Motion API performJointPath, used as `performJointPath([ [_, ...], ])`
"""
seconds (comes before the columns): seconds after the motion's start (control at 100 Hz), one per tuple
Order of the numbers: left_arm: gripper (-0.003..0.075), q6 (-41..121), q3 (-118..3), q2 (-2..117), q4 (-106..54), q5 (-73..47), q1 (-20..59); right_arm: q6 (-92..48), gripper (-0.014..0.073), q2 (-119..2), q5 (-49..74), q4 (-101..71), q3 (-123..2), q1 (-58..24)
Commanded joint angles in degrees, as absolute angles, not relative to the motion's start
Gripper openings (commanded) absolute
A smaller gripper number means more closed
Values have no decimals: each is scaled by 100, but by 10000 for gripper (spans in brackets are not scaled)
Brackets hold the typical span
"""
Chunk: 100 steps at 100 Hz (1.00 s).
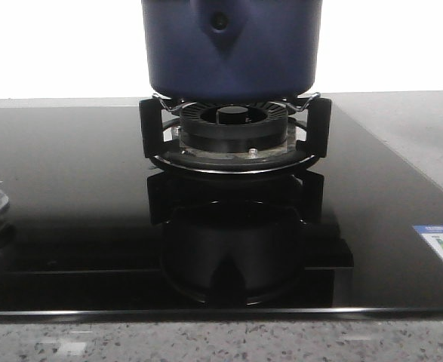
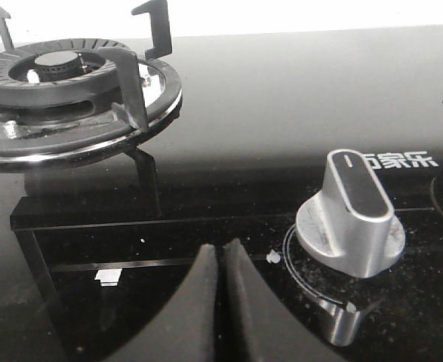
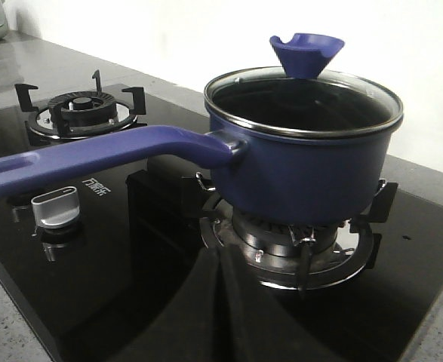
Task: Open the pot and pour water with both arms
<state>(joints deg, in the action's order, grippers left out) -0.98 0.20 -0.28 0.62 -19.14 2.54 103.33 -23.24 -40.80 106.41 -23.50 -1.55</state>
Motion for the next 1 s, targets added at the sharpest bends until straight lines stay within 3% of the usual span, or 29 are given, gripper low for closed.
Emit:
performJointPath([
  [0.0, -20, -150, 269, -194, 0, -1617, 227, 10324, -64, -2346, -3888, 10774, -2497, -168],
  [0.34, -20, -150, 269, -194, 0, -1617, 227, 10324, -64, -2346, -3769, 10774, -2497, -168],
  [0.88, -20, -150, 269, -194, 0, -1617, 227, 10815, -64, -2180, -607, 10761, -1927, -168],
  [0.99, -20, -150, 269, -194, 0, -1617, 227, 10250, -64, -1903, -383, 9686, -1743, -168],
])
